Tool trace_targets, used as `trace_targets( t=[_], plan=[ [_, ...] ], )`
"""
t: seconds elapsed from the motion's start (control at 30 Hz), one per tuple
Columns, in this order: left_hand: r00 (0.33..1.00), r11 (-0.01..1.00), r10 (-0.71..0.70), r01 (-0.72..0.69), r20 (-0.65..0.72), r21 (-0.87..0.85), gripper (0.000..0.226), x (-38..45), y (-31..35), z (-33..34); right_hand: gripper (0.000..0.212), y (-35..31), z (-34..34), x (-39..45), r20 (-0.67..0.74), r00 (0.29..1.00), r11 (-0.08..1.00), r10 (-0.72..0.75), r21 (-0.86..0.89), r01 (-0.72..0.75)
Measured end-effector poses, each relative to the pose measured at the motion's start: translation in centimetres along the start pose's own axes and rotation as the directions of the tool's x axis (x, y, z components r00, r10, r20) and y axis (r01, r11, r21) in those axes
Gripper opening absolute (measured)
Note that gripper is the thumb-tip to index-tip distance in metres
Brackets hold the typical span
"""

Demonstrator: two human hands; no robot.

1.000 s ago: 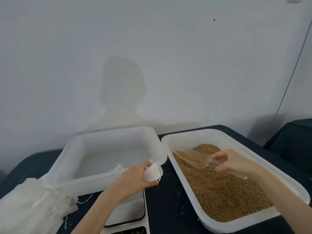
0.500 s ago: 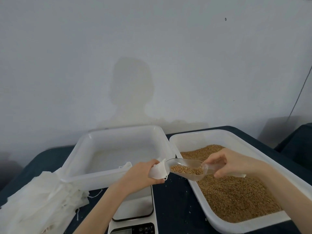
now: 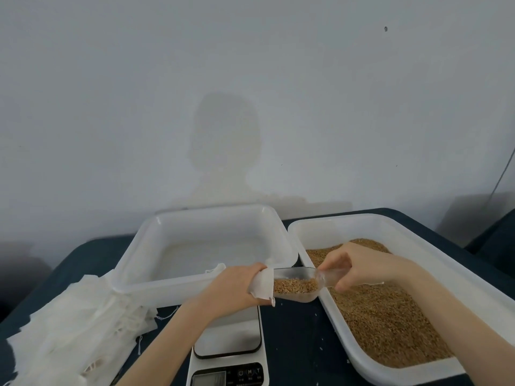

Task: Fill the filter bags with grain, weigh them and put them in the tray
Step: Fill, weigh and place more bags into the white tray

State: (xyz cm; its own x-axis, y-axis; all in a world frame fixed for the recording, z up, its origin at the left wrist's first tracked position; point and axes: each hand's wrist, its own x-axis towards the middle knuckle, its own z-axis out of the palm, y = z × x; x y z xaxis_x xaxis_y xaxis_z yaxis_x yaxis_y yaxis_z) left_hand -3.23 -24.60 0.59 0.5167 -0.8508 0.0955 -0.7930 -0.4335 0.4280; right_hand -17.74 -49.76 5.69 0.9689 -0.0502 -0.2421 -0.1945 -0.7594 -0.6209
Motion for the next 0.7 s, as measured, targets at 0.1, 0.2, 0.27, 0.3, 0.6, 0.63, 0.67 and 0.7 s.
trace_targets(
  t=[0.1, 0.2, 0.27, 0.3, 0.6, 0.63, 0.67, 0.7],
  plan=[
    [1.0, 0.999, -0.011, 0.012, -0.017, 0.033, 0.055, -0.7, -0.2, 0.0, 0.039, -1.2, 0.4, 1.0, -0.009, 1.0, 1.0, -0.002, 0.0, 0.002],
    [0.999, 0.998, -0.021, 0.023, -0.03, 0.058, 0.064, -1.4, -0.5, 0.0, 0.037, -2.4, 0.8, 1.9, 0.024, 0.999, 0.998, -0.039, -0.05, 0.04],
    [0.999, 0.999, -0.023, 0.024, -0.036, 0.047, 0.064, -1.8, -0.7, 0.0, 0.037, -3.0, 0.9, 2.4, 0.048, 0.996, 0.995, -0.071, -0.074, 0.074],
    [0.999, 0.999, -0.027, 0.028, -0.042, 0.042, 0.063, -2.1, -0.8, 0.0, 0.037, -3.3, 0.9, 2.5, 0.052, 0.996, 0.993, -0.079, -0.085, 0.083],
    [0.995, 0.995, -0.073, 0.078, -0.072, 0.066, 0.061, -2.6, -1.3, 0.7, 0.041, -5.6, 1.1, 3.8, 0.006, 0.997, 0.98, -0.079, -0.183, 0.079],
    [0.994, 0.994, -0.074, 0.08, -0.079, 0.071, 0.06, -2.7, -1.4, 0.7, 0.042, -6.0, 1.0, 3.8, 0.003, 0.997, 0.975, -0.075, -0.208, 0.074],
    [0.993, 0.994, -0.081, 0.087, -0.085, 0.07, 0.059, -2.7, -1.4, 0.7, 0.042, -6.5, 0.9, 3.9, -0.003, 0.998, 0.97, -0.069, -0.236, 0.066],
    [0.992, 0.994, -0.091, 0.096, -0.09, 0.06, 0.058, -2.7, -1.4, 0.7, 0.042, -7.0, 0.8, 3.9, -0.012, 0.998, 0.961, -0.065, -0.271, 0.059]
  ],
)
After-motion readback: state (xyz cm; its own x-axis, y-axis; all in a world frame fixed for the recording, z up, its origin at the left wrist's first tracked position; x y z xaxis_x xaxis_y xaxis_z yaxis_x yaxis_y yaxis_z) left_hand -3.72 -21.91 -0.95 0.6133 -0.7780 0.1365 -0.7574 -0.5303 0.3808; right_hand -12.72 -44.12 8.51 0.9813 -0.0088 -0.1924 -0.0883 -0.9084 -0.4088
